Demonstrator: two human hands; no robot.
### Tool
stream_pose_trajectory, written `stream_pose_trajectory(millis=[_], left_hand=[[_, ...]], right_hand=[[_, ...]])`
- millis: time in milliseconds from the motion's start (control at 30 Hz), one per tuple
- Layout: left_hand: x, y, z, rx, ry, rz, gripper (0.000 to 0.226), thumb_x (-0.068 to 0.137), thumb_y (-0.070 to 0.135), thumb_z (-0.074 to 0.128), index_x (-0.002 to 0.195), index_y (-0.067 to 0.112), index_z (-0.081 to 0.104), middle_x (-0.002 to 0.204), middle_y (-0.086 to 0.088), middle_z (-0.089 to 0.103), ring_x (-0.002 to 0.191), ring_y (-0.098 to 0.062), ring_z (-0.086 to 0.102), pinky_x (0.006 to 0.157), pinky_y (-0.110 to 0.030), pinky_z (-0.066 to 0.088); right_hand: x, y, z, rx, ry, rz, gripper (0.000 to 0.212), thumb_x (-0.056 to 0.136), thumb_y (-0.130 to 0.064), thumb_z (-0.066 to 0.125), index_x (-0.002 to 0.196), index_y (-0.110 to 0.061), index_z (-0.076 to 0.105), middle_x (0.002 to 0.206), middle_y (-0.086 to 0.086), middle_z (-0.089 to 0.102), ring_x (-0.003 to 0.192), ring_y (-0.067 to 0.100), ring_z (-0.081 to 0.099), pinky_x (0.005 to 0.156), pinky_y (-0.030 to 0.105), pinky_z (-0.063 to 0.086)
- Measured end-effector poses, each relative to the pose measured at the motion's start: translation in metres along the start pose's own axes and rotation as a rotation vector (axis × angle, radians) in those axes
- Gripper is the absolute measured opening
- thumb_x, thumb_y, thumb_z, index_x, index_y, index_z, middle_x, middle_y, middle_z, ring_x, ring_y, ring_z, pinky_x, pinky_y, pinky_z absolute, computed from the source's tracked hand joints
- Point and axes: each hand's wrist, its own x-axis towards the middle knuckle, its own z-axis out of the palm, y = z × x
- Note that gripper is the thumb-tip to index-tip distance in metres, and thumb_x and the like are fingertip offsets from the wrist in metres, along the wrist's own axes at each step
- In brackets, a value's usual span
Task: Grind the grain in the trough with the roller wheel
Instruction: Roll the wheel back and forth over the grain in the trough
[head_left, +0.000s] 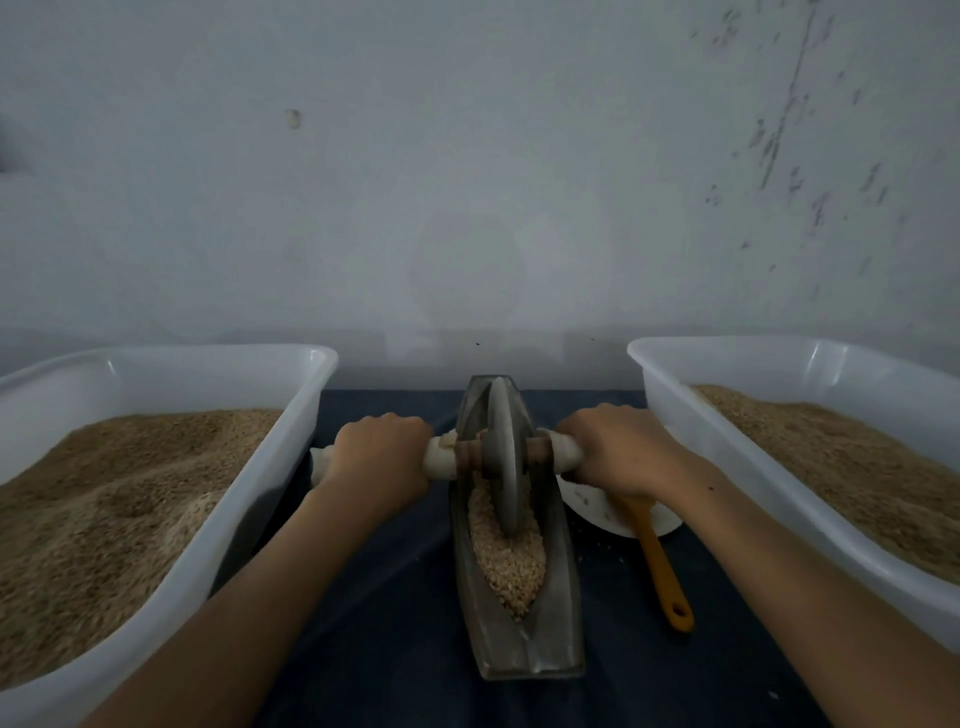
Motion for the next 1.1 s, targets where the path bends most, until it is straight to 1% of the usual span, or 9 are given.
stream_pose_trajectory(millis=[167, 267, 367, 433, 533, 700, 800, 900, 1100], left_hand=[[-0.002, 0.001, 0.003, 0.002, 0.064, -0.01, 0.013, 0.088, 0.029, 0.055, 0.098, 0.022, 0.056, 0.099, 0.001, 0.063, 0.091, -0.019, 0.06, 0.069, -0.029, 0.037], [-0.001, 0.0, 0.001, 0.017, 0.002, -0.003, 0.018, 0.086, 0.029, 0.058, 0.101, 0.02, 0.058, 0.099, 0.001, 0.063, 0.091, -0.019, 0.061, 0.071, -0.029, 0.041], [0.0, -0.002, -0.003, 0.011, -0.116, 0.016, 0.026, 0.082, 0.031, 0.063, 0.105, 0.019, 0.06, 0.099, 0.0, 0.063, 0.091, -0.019, 0.061, 0.076, -0.03, 0.048], [0.0, -0.003, -0.005, 0.009, -0.166, 0.026, 0.032, 0.079, 0.032, 0.066, 0.108, 0.019, 0.06, 0.1, -0.001, 0.064, 0.092, -0.019, 0.062, 0.077, -0.03, 0.048], [0.001, -0.003, -0.005, 0.016, -0.171, 0.024, 0.034, 0.079, 0.033, 0.067, 0.109, 0.02, 0.059, 0.099, 0.0, 0.063, 0.091, -0.018, 0.061, 0.074, -0.029, 0.046], [0.001, -0.001, 0.0, 0.009, -0.048, -0.005, 0.022, 0.084, 0.031, 0.062, 0.102, 0.02, 0.058, 0.096, 0.001, 0.062, 0.088, -0.018, 0.06, 0.071, -0.029, 0.042], [0.0, 0.001, 0.004, 0.008, 0.104, -0.018, 0.013, 0.088, 0.031, 0.055, 0.099, 0.023, 0.053, 0.097, 0.002, 0.062, 0.088, -0.018, 0.059, 0.069, -0.029, 0.038], [-0.001, 0.004, 0.007, 0.024, 0.201, -0.016, 0.015, 0.09, 0.032, 0.053, 0.103, 0.024, 0.052, 0.098, 0.002, 0.062, 0.089, -0.018, 0.06, 0.068, -0.029, 0.036], [-0.001, 0.002, -0.002, 0.059, 0.028, 0.012, 0.021, 0.086, 0.032, 0.058, 0.103, 0.02, 0.058, 0.096, 0.001, 0.062, 0.09, -0.018, 0.06, 0.07, -0.028, 0.04]], right_hand=[[0.0, -0.002, 0.008, -0.01, 0.136, 0.01, 0.022, 0.088, -0.032, 0.057, 0.072, -0.033, 0.043, 0.078, -0.009, 0.054, 0.075, 0.016, 0.056, 0.063, 0.03, 0.037], [-0.001, -0.001, 0.001, -0.016, 0.023, 0.014, 0.026, 0.087, -0.03, 0.059, 0.068, -0.035, 0.041, 0.077, -0.008, 0.054, 0.075, 0.015, 0.054, 0.064, 0.029, 0.039], [-0.003, -0.002, -0.008, 0.012, -0.127, -0.004, 0.009, 0.084, -0.028, 0.066, 0.085, -0.031, 0.057, 0.086, -0.004, 0.062, 0.08, 0.015, 0.059, 0.063, 0.027, 0.042], [-0.004, -0.003, -0.013, 0.039, -0.21, 0.017, 0.022, 0.082, -0.029, 0.069, 0.104, -0.026, 0.063, 0.094, -0.002, 0.065, 0.083, 0.015, 0.06, 0.065, 0.027, 0.044], [-0.005, -0.003, -0.015, 0.048, -0.236, 0.033, 0.03, 0.082, -0.029, 0.07, 0.11, -0.024, 0.063, 0.098, 0.0, 0.066, 0.086, 0.017, 0.062, 0.069, 0.029, 0.048], [-0.002, -0.001, -0.002, 0.001, -0.04, 0.019, 0.004, 0.086, -0.029, 0.061, 0.085, -0.029, 0.057, 0.086, -0.003, 0.064, 0.079, 0.017, 0.061, 0.061, 0.028, 0.04], [0.002, -0.001, 0.01, -0.014, 0.158, 0.043, 0.01, 0.09, -0.029, 0.054, 0.081, -0.029, 0.049, 0.088, -0.003, 0.064, 0.081, 0.019, 0.061, 0.063, 0.031, 0.039], [0.004, 0.0, 0.017, 0.01, 0.229, 0.052, 0.016, 0.091, -0.027, 0.053, 0.079, -0.03, 0.043, 0.086, -0.004, 0.062, 0.08, 0.019, 0.061, 0.064, 0.031, 0.038], [0.0, 0.003, -0.001, 0.031, -0.059, 0.011, 0.008, 0.085, -0.03, 0.063, 0.087, -0.031, 0.056, 0.085, -0.006, 0.06, 0.08, 0.016, 0.059, 0.064, 0.029, 0.041]])
